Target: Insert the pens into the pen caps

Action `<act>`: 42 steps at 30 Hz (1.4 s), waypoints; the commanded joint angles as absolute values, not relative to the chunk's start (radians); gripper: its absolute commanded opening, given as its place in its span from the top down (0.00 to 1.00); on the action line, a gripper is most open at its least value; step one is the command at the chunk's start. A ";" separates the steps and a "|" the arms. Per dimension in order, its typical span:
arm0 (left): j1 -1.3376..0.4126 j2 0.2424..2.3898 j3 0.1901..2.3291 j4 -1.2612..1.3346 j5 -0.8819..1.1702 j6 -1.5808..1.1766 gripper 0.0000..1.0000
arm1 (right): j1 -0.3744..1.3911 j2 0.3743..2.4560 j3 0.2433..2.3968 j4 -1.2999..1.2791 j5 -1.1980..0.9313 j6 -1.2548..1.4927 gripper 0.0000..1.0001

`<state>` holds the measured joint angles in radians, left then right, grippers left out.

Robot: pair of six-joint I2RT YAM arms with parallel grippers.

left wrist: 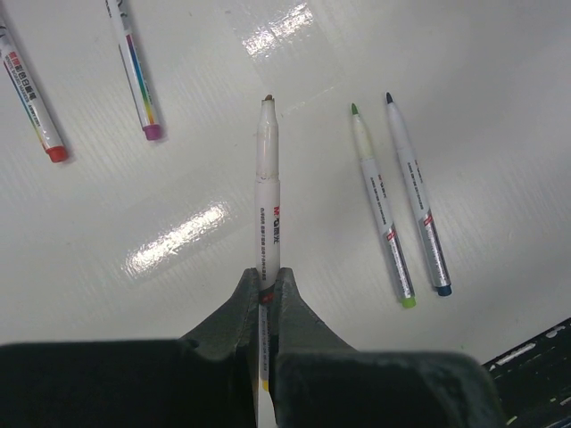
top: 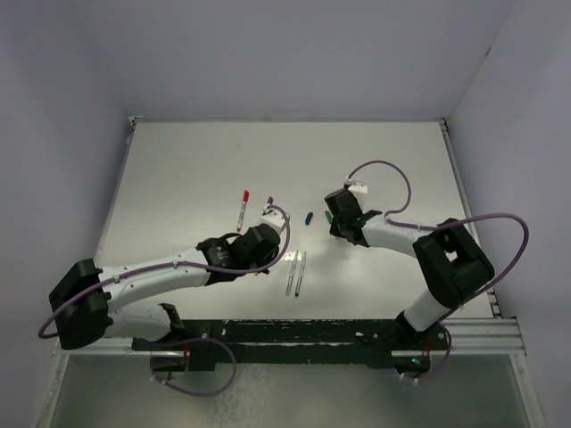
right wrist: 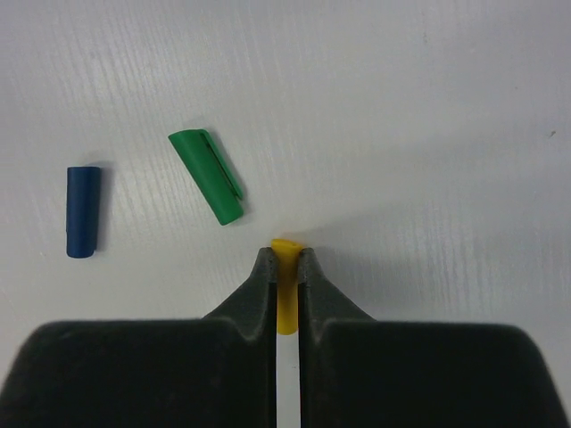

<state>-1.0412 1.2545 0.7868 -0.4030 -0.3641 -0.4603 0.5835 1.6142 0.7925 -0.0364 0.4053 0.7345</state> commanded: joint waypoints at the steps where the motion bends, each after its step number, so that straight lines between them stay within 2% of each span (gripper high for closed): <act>1: -1.044 1.228 0.775 -0.351 -0.382 -0.453 1.00 | 0.590 1.633 0.747 -0.101 0.341 0.737 1.00; 5: -1.045 1.227 0.772 -0.334 -0.379 -0.451 1.00 | 0.590 1.565 0.743 -0.030 0.312 0.693 1.00; 14: -1.044 1.178 0.740 -0.226 -0.376 -0.421 1.00 | 0.590 1.274 0.730 0.160 0.340 0.568 1.00; 26: -1.043 1.075 0.634 0.207 -0.183 -0.349 1.00 | 0.590 0.886 0.529 0.609 0.130 0.391 1.00; 34: -1.043 1.087 0.584 0.490 -0.053 -0.361 1.00 | 0.590 0.856 0.468 0.901 -0.005 0.415 1.00; 42: -1.043 1.065 0.490 0.750 -0.030 -0.393 1.00 | 0.590 0.882 0.387 1.185 -0.054 0.519 1.00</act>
<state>-1.0412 1.0950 0.5179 0.5217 -0.0597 -0.3759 0.5880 0.8734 0.4118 0.9340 -0.0090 0.4564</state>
